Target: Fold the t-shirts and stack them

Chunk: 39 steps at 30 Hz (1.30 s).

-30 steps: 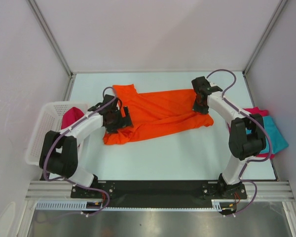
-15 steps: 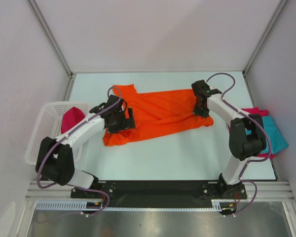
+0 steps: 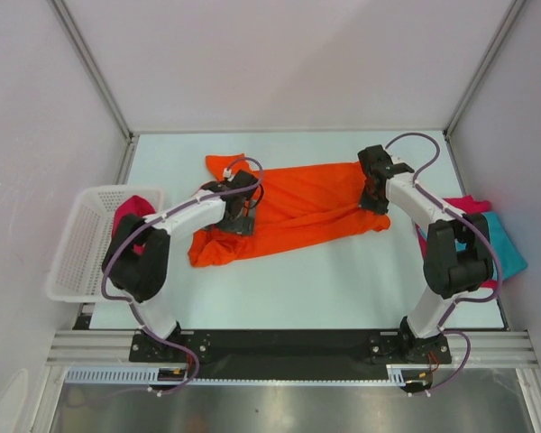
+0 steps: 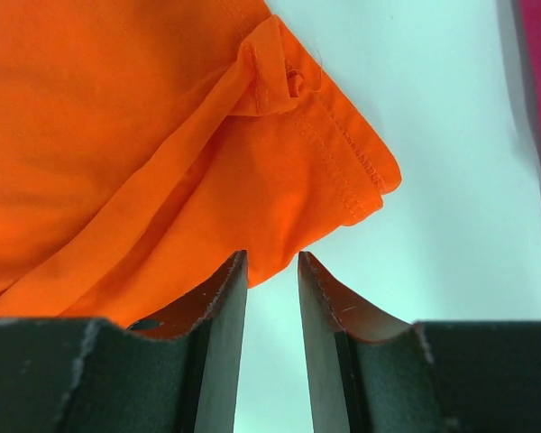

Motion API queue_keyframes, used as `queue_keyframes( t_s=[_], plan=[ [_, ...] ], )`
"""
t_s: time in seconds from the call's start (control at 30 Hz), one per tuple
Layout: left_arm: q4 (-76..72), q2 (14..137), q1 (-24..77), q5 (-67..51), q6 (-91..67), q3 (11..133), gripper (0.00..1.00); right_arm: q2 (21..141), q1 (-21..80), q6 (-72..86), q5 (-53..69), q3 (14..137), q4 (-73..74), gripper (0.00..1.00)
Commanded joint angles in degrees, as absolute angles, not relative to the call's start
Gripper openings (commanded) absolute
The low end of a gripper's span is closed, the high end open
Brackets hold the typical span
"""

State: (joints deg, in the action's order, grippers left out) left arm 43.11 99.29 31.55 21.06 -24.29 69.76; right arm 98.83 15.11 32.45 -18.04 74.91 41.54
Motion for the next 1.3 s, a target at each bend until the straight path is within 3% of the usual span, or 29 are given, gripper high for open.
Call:
queue_keyframes(
  t_s=[0.0, 0.4, 1.0, 1.27],
  plan=[
    [44.74, 101.59, 32.96, 28.56, -20.83, 71.89, 0.99, 96.59, 15.12, 32.08, -18.81, 75.06, 40.34, 0.34],
    [39.29, 100.37, 40.60, 26.72, -13.36, 71.02, 1.00, 96.33, 15.29, 32.17, -18.98, 74.88, 40.69, 0.34],
    [37.88, 102.65, 40.34, 29.61, -13.09, 68.82, 1.00, 96.06, 15.56, 32.17, -19.60, 74.62, 41.05, 0.34],
    [38.67, 104.24, 39.81, 29.71, -14.59, 68.82, 0.90, 95.63, 15.38, 31.82, -19.95, 73.92, 40.78, 0.30]
  ],
)
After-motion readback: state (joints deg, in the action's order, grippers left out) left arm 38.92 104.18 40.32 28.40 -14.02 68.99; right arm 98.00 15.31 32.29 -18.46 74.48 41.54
